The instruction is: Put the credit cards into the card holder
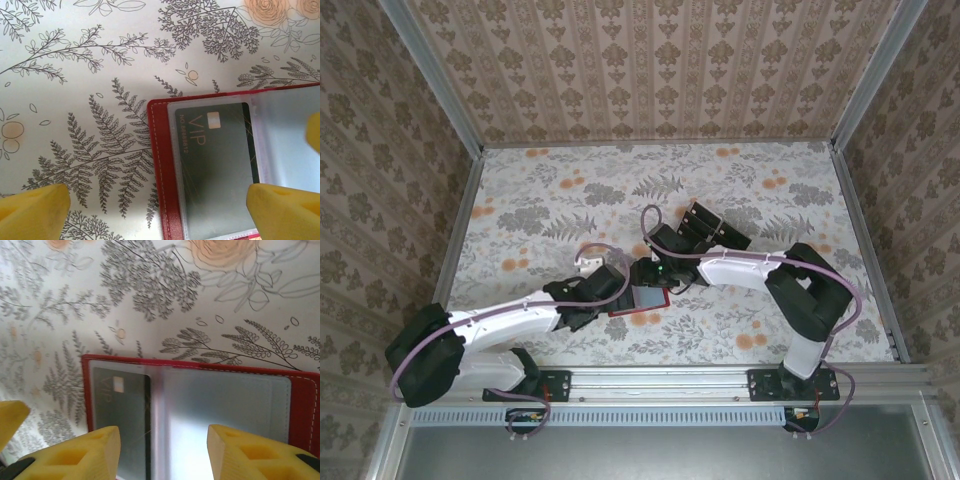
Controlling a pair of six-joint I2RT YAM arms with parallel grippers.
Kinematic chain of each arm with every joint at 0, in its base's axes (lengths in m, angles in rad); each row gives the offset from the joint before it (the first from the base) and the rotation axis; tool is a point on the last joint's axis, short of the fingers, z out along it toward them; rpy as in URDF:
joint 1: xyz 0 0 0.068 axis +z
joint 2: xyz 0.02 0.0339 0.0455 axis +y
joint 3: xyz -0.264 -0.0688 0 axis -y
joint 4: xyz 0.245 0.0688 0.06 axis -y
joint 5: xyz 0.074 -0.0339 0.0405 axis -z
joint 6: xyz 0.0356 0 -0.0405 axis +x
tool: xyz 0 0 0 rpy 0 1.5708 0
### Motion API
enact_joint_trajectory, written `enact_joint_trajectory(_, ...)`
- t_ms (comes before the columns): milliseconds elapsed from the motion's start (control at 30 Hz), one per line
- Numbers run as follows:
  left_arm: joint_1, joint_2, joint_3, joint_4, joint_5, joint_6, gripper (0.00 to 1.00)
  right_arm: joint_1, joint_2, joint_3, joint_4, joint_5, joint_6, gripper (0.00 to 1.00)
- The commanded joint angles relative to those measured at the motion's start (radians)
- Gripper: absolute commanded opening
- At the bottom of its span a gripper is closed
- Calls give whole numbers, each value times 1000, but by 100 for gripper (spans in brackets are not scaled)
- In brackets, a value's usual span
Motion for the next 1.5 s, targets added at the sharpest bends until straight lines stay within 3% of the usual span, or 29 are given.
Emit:
enact_joint_trajectory(0,-28,-16,-23,24,-67,-45,100,-2,44,4,-5,-20,1,51)
enact_joint_trajectory(833,-132,54,-46,250,-101,41,100,4,71,-35,131,-85,166,51)
enact_joint_trajectory(900,-141,56,-39,232,-119,32,100,4,66,-40,139,-86,177,52)
enact_joint_trajectory(1100,-156,31,16,-89,-269,-171,100,5,40,-60,146,-69,189,51)
enact_joint_trajectory(1333,-123,-52,-17,-91,-251,-146,100,21,34,-91,184,-34,240,51)
enact_joint_trajectory(1467,-102,-124,-74,36,-196,-40,100,36,45,-107,220,-11,287,50)
